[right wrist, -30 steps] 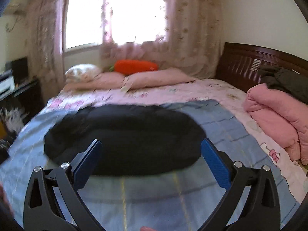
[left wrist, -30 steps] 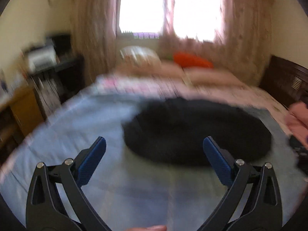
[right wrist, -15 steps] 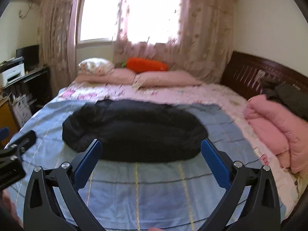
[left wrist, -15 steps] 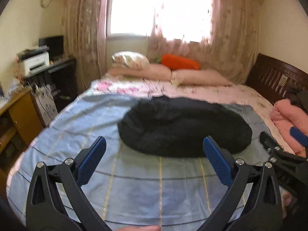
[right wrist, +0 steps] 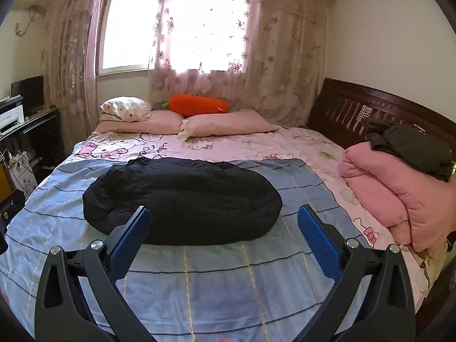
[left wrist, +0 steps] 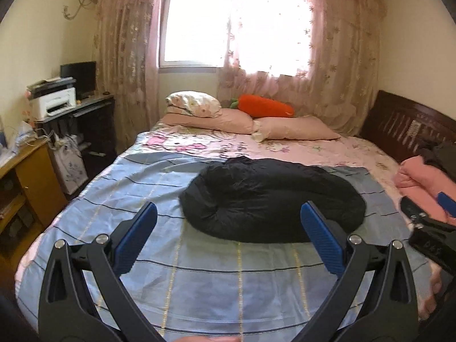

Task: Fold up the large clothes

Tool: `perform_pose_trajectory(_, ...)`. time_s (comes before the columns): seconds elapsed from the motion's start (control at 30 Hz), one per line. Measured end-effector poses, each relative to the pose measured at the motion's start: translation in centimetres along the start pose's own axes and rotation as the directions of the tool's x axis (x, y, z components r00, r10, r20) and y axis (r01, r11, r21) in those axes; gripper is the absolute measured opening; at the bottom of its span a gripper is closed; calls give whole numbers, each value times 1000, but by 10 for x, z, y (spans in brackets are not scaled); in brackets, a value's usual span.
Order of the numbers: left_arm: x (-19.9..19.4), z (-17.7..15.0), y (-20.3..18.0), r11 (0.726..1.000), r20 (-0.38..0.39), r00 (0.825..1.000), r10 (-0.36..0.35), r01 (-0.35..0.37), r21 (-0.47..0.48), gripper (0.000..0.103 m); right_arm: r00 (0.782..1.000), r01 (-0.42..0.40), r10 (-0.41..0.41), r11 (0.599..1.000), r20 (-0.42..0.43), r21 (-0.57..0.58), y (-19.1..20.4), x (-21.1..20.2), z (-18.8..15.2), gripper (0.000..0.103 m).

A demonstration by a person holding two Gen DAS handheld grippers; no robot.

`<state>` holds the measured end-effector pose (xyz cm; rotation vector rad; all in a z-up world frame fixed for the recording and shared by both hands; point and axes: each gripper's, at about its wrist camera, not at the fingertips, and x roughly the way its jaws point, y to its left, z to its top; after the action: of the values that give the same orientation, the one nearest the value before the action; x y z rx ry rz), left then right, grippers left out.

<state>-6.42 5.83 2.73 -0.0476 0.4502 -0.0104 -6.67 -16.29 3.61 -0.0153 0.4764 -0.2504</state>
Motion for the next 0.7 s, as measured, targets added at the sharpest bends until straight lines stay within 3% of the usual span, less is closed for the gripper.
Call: perform_pose_trajectory(0.7,23,-3,15,999,-37,999,10,-11,-33,101,997,0,2,1000,-82,16,-17,22,-10,102)
